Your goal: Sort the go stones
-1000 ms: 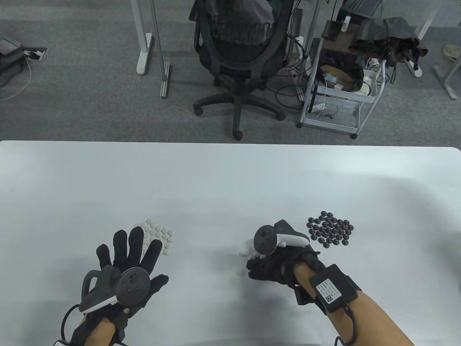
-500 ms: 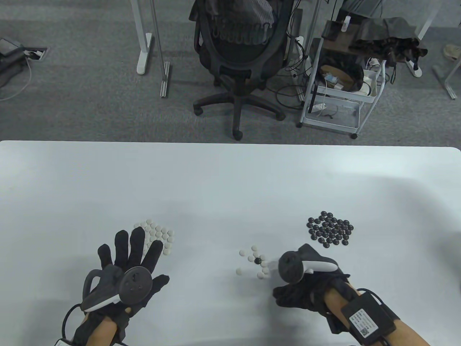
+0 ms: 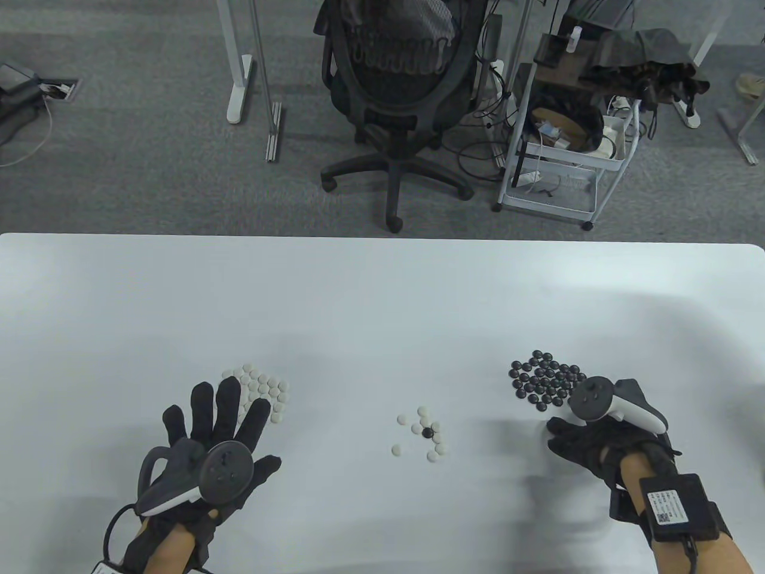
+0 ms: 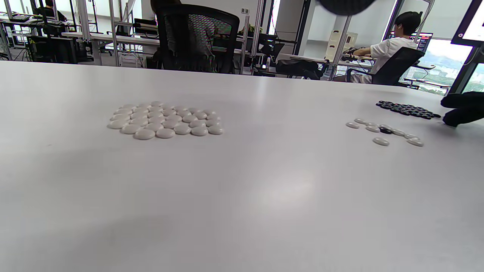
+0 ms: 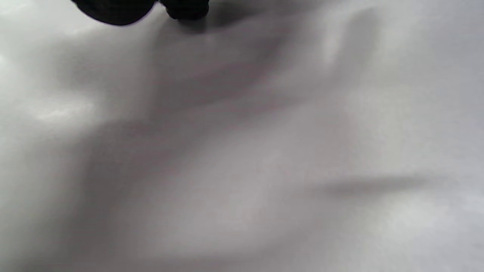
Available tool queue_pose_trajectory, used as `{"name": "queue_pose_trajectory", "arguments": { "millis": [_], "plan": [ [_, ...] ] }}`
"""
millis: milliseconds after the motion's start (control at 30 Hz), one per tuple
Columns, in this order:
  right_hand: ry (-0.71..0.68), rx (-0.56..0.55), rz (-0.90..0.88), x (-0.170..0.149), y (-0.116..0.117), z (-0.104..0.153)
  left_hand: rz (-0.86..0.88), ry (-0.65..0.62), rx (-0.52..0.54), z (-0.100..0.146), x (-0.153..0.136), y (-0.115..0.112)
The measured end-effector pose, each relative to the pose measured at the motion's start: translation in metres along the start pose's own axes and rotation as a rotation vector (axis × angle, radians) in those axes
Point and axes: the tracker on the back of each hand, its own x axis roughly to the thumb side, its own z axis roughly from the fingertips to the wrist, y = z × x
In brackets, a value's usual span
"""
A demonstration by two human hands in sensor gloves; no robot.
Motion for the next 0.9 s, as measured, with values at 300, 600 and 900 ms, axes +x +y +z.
{"name": "queue_pose_trajectory", "arguments": {
  "millis": [300, 600, 900],
  "plan": [
    [-0.008, -0.035, -0.051, 0.008, -0.017, -0.012, 0.008, 0.007, -0.003, 0.0, -0.001, 0.001],
    [-0.241, -0.03, 0.033, 0.091, -0.028, 0.017, 0.006, 0.004, -0.006, -0.001, -0.002, 0.001],
    [-0.383, 0.107, 0.255, 0.185, 0.013, 0.009, 0.008, -0.002, 0.012, 0.002, -0.001, 0.003]
  ]
}}
